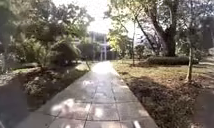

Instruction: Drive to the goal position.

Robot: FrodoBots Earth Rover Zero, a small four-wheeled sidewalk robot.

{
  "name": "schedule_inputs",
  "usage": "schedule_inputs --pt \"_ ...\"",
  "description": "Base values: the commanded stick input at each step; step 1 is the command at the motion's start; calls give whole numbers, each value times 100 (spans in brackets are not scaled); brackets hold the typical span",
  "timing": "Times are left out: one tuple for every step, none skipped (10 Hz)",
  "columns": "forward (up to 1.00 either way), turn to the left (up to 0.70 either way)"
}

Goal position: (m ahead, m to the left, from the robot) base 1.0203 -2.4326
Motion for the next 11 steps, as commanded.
schedule_inputs --pt "50 0" --pt "50 0" --pt "50 0" --pt "50 0" --pt "50 0" --pt "50 0" --pt "50 0" --pt "50 0" --pt "50 0" --pt "50 0" --pt "50 0"
